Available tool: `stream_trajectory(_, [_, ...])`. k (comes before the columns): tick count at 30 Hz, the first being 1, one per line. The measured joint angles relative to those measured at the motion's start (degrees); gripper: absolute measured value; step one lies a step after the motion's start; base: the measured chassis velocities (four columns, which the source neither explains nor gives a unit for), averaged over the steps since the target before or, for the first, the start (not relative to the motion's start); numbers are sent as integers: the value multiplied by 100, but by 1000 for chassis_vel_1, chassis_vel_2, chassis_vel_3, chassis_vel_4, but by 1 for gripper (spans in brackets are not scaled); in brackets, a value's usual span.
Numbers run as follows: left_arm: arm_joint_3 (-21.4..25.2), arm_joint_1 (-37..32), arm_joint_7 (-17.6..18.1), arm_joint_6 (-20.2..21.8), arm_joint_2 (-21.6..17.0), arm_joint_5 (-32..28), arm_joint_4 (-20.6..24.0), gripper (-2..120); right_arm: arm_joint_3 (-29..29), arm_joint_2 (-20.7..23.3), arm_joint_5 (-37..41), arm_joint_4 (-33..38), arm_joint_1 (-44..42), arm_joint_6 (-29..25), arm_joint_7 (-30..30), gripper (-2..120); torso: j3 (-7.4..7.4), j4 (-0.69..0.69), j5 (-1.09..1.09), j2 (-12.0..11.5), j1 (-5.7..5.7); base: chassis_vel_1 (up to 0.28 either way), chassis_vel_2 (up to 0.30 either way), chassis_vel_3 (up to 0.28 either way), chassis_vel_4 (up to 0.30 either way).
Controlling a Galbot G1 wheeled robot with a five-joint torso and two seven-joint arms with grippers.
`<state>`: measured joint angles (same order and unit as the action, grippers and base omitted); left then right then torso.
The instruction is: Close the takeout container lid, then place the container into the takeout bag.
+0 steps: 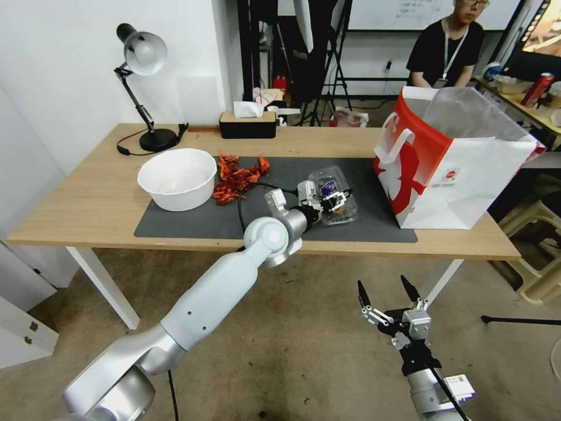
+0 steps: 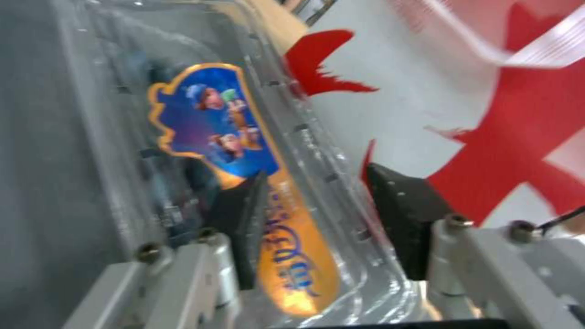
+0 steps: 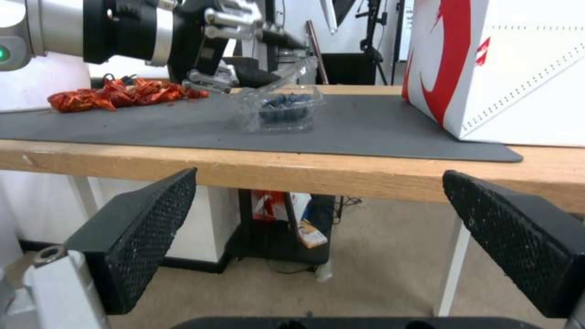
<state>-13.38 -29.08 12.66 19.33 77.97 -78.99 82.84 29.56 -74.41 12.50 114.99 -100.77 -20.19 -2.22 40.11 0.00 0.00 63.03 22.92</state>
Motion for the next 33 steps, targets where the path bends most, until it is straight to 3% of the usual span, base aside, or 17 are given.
stream_trajectory(7, [-73, 68, 442, 427, -30, 268, 108, 19, 0, 12, 13, 60, 0, 26, -1, 100, 0, 0, 0, 0, 0, 0, 0, 0, 0])
stream_trajectory(10, [-148, 126, 558, 564, -49, 382, 138, 3, 16, 41, 53, 94, 7, 49, -5, 100, 0, 0, 0, 0, 0, 0, 0, 0, 0])
stream_trajectory(23, [-270, 234, 676, 627, -76, 436, 74, 0, 173, 456, 1096, 393, 421, 541, -145, 100, 0, 0, 0, 0, 0, 0, 0, 0, 0])
stream_trajectory(26, [-272, 258, 691, 630, -85, 432, 62, 0, 212, 628, 1592, 495, 573, 757, -168, 100, 0, -1, 0, 0, 0, 0, 0, 0, 0])
stream_trajectory(28, [-271, 279, 701, 630, -107, 418, 44, 0, 231, 899, 2527, 646, 858, 1190, -108, 100, 0, -1, 0, 0, 0, 0, 0, 0, 0])
stream_trajectory(29, [-271, 279, 701, 630, -107, 418, 44, 0, 231, 899, 2527, 646, 858, 1190, -108, 100, 0, -1, 0, 0, 0, 0, 0, 0, 0])
stream_trajectory(33, [-261, 284, 722, 628, -130, 402, 40, 0, 154, 1312, 4287, 652, 1608, 1989, 214, 100, 0, 0, -1, 0, 0, 0, 0, 0, 0])
